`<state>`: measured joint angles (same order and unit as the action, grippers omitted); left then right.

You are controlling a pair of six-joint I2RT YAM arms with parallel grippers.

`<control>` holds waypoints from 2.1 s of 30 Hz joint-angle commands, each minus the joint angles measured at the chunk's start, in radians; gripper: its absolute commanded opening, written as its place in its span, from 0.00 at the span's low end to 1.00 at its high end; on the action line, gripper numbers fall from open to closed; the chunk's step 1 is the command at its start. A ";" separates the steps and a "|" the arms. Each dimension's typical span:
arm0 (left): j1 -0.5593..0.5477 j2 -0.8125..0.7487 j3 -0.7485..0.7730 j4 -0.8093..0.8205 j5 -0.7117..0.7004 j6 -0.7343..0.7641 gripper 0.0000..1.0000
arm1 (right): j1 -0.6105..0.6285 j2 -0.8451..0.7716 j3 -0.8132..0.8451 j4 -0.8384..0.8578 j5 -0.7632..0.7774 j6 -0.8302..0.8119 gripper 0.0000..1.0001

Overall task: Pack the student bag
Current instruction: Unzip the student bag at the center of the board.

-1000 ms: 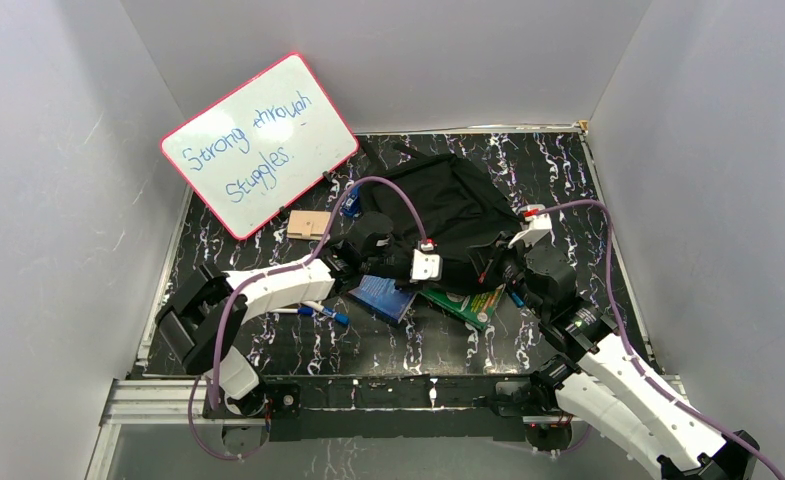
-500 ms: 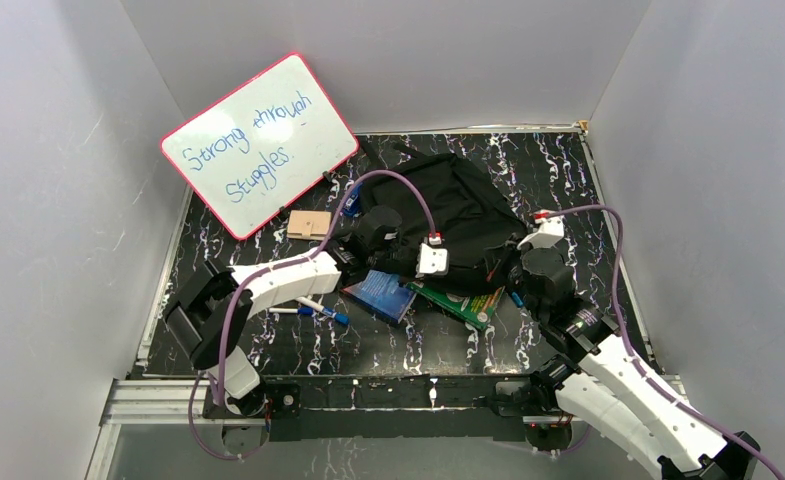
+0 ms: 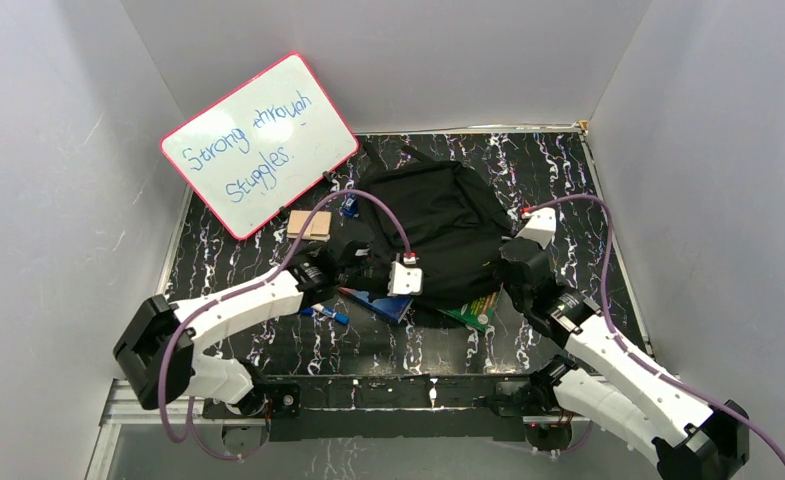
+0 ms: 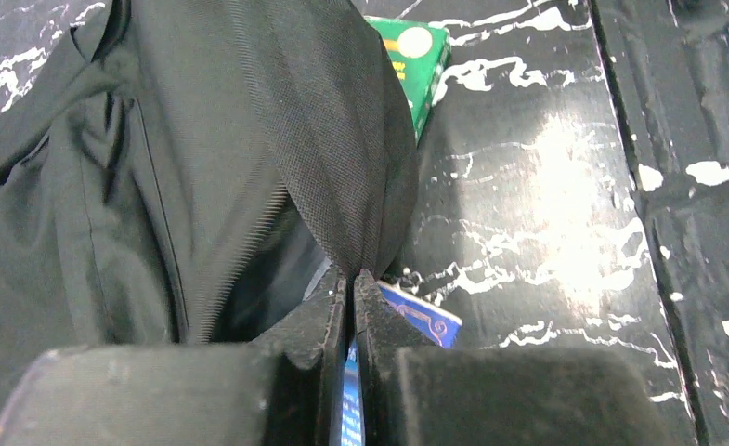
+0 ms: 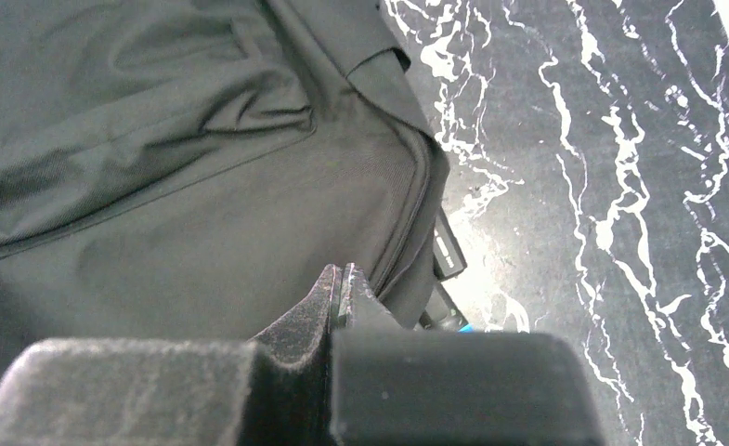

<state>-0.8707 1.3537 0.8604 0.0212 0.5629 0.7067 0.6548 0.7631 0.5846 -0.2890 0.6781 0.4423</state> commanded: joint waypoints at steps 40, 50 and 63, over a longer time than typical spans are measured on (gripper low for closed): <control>-0.115 -0.185 0.084 -0.027 -0.055 -0.193 0.54 | -0.370 0.002 -0.005 0.403 -1.095 -0.069 0.00; -0.340 -0.029 0.054 0.200 -0.306 -0.236 0.55 | -0.368 -0.041 0.003 0.386 -1.191 -0.032 0.00; -0.373 -0.007 -0.002 0.246 -0.594 -0.236 0.47 | -0.368 -0.061 0.000 0.387 -1.197 -0.037 0.00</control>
<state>-1.2392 1.3914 0.9001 0.2317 0.0650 0.4858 0.2836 0.7261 0.5720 0.0483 -0.4877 0.3939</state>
